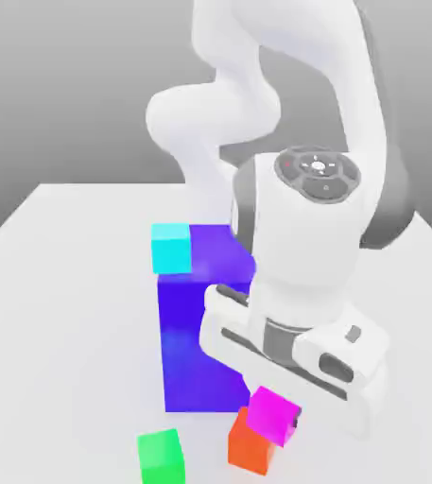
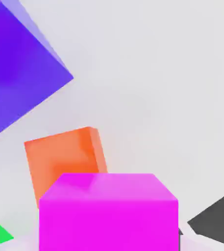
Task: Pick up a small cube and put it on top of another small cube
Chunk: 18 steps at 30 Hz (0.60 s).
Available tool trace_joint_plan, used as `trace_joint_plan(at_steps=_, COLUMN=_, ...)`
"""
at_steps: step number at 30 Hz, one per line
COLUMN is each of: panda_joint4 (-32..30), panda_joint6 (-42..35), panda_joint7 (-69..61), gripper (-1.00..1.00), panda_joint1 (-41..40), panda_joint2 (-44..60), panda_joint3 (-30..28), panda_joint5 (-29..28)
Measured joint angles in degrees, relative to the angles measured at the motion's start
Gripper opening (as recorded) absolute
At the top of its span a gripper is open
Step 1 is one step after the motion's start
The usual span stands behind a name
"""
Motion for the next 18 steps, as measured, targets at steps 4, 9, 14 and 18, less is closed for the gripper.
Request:
trace_joint_plan(at_steps=4, panda_joint4=0.00, panda_joint6=0.53, panda_joint7=-7.74, gripper=-1.00, panda_joint1=-3.21, panda_joint2=-1.05, panda_joint3=-1.01, panda_joint5=0.16)
trace_joint_plan(at_steps=9, panda_joint4=-0.38, panda_joint6=1.57, panda_joint7=-17.49, gripper=-1.00, panda_joint1=-6.90, panda_joint2=-2.78, panda_joint3=-2.34, panda_joint5=0.28)
trace_joint_plan(at_steps=14, panda_joint4=-5.15, panda_joint6=5.49, panda_joint7=-28.44, gripper=-1.00, panda_joint1=-9.79, panda_joint2=-4.41, panda_joint3=-2.58, panda_joint5=0.61)
trace_joint_plan(at_steps=18, panda_joint4=-5.92, panda_joint6=10.25, panda_joint7=-32.69, gripper=-1.00, panda_joint1=-11.32, panda_joint2=-0.33, panda_joint3=-0.75, panda_joint5=4.00)
